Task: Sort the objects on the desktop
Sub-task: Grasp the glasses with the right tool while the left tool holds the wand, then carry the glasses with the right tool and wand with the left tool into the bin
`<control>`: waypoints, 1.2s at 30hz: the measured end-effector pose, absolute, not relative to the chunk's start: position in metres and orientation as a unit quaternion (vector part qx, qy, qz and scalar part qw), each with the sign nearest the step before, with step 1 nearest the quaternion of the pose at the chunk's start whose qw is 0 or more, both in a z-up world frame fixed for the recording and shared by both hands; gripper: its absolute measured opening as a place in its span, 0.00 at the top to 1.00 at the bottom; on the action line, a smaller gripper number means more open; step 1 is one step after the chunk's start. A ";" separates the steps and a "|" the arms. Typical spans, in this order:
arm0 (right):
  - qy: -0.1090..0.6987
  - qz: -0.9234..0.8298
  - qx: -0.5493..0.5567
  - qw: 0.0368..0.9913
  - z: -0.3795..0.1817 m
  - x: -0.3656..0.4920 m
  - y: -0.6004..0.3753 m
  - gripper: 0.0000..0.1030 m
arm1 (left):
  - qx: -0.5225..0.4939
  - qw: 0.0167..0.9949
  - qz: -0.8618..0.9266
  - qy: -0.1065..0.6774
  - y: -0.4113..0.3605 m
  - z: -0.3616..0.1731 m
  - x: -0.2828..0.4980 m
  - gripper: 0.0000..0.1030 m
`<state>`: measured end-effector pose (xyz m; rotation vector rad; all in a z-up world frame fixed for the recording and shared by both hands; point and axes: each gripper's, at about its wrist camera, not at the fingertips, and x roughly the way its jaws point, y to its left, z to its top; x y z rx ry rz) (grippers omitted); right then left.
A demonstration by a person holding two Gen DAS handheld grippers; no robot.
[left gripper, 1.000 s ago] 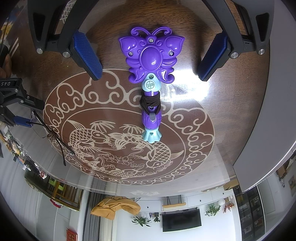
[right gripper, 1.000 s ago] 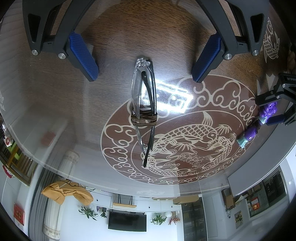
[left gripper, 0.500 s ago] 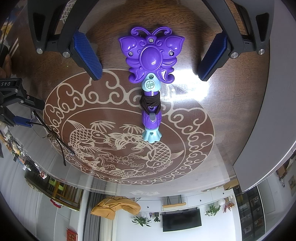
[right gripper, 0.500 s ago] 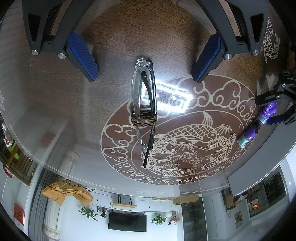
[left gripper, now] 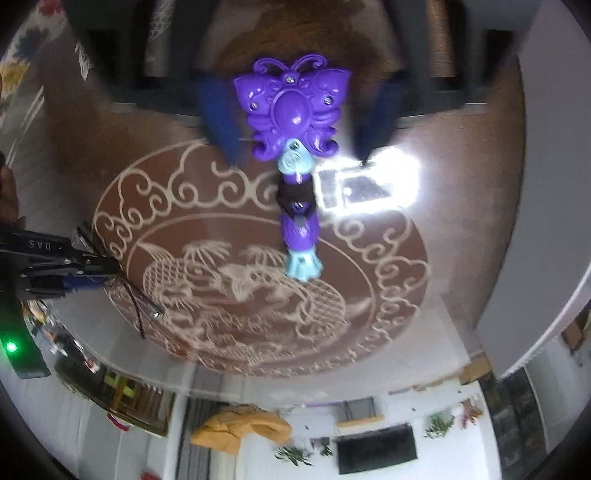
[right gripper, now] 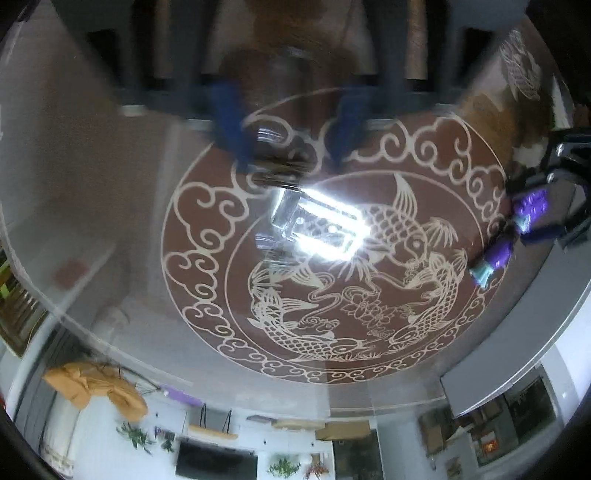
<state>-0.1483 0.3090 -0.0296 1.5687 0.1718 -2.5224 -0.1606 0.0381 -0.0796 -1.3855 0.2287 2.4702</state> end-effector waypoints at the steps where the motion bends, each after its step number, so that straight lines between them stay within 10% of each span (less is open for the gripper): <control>1: 0.056 -0.840 0.534 0.079 -0.029 -0.150 0.309 0.72 | -0.486 0.151 0.858 0.072 0.036 -0.079 -0.161 0.58; 25: -0.014 -0.866 0.407 0.290 0.121 -0.119 0.117 0.72 | -0.333 0.047 0.939 -0.069 -0.155 0.085 -0.082 0.58; 36: 0.017 -0.816 0.413 0.404 0.098 -0.123 -0.126 0.70 | -0.444 -0.092 0.886 -0.093 -0.283 0.013 -0.111 0.58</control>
